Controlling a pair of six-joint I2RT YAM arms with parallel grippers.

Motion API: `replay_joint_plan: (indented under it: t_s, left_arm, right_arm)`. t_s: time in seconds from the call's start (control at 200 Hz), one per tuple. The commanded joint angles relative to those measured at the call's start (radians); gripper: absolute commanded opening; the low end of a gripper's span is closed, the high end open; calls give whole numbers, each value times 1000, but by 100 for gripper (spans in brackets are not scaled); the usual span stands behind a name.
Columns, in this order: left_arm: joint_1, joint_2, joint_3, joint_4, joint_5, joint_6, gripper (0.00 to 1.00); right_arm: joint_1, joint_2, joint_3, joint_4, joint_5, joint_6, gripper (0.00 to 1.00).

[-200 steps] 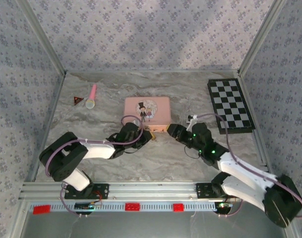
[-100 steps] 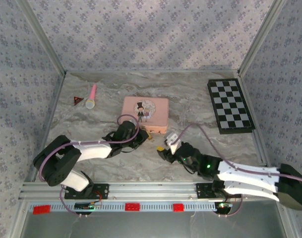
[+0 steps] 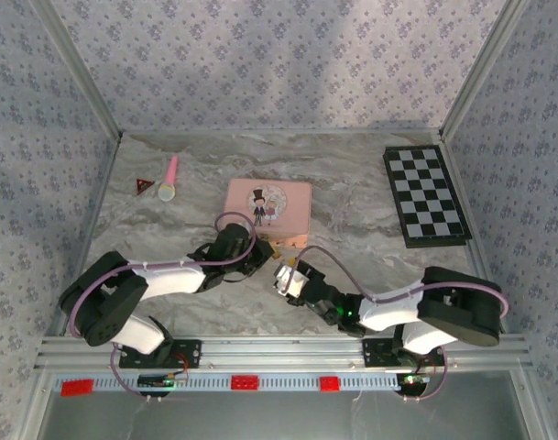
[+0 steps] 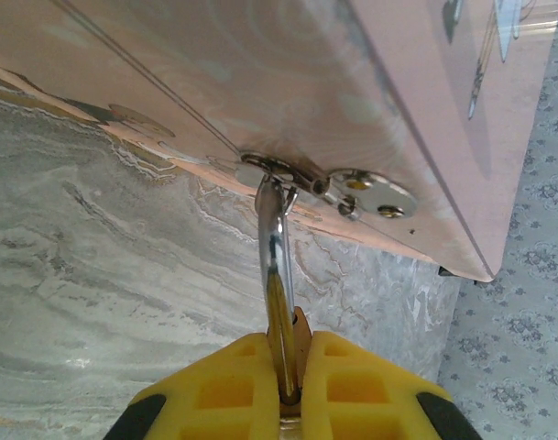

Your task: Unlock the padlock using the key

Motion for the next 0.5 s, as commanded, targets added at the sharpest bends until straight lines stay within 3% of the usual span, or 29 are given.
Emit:
replay_joint_plan:
  t_s: [0.0, 0.495]
  left_arm:
    - [7, -43, 1, 92, 13, -5, 0]
    - [-4, -41, -18, 117, 14, -20, 0]
  right_arm:
    - [-7, 57, 2, 135, 65, -40, 46]
    - [-33, 259, 52, 267, 73, -56, 43]
